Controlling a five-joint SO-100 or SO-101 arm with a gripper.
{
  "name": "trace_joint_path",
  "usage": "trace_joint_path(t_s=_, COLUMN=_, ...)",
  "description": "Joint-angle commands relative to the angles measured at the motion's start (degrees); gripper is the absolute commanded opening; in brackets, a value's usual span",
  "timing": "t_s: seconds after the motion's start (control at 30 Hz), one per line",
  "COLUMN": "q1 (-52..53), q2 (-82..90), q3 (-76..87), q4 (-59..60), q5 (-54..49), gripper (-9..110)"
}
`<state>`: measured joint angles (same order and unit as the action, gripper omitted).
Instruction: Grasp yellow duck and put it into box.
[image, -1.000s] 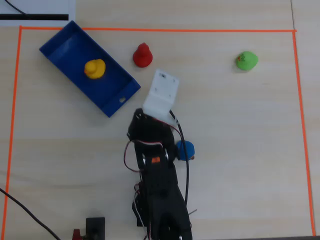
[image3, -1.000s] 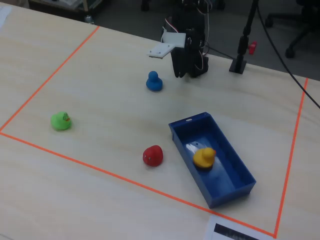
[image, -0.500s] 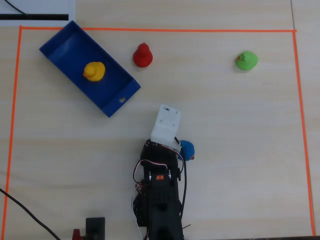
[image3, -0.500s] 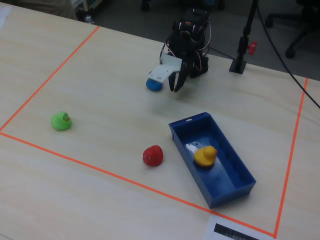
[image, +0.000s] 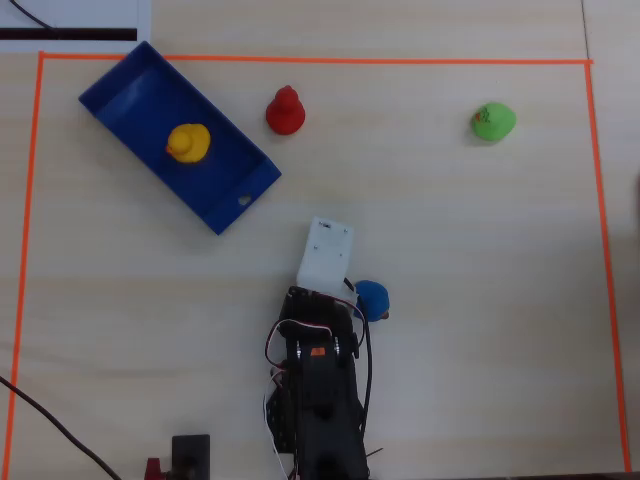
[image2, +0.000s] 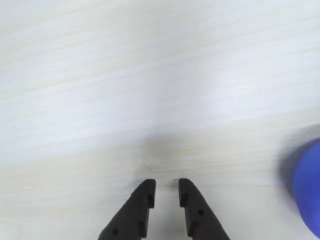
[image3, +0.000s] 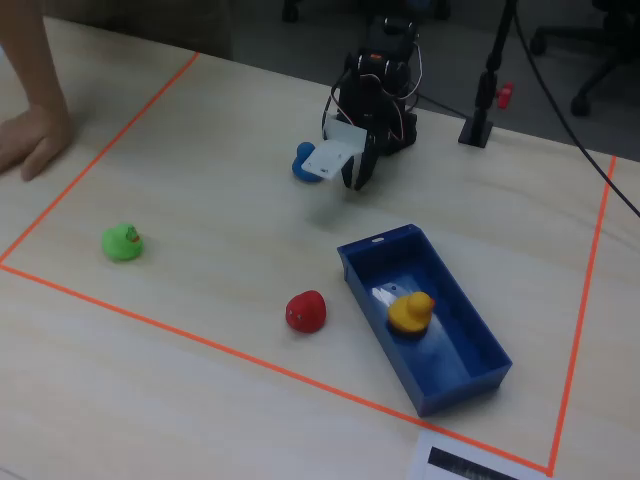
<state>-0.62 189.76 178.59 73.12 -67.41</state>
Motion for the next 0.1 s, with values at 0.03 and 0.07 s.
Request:
trace_joint_path(t_s=0.03, q1=0.4, q2=0.0, q3=-0.4, q4=1.6, q5=-0.1, gripper=4)
trace_joint_path(t_s=0.07, q1=0.4, q2=0.0, q3=-0.4, q4=1.6, q5=-0.1, gripper=4)
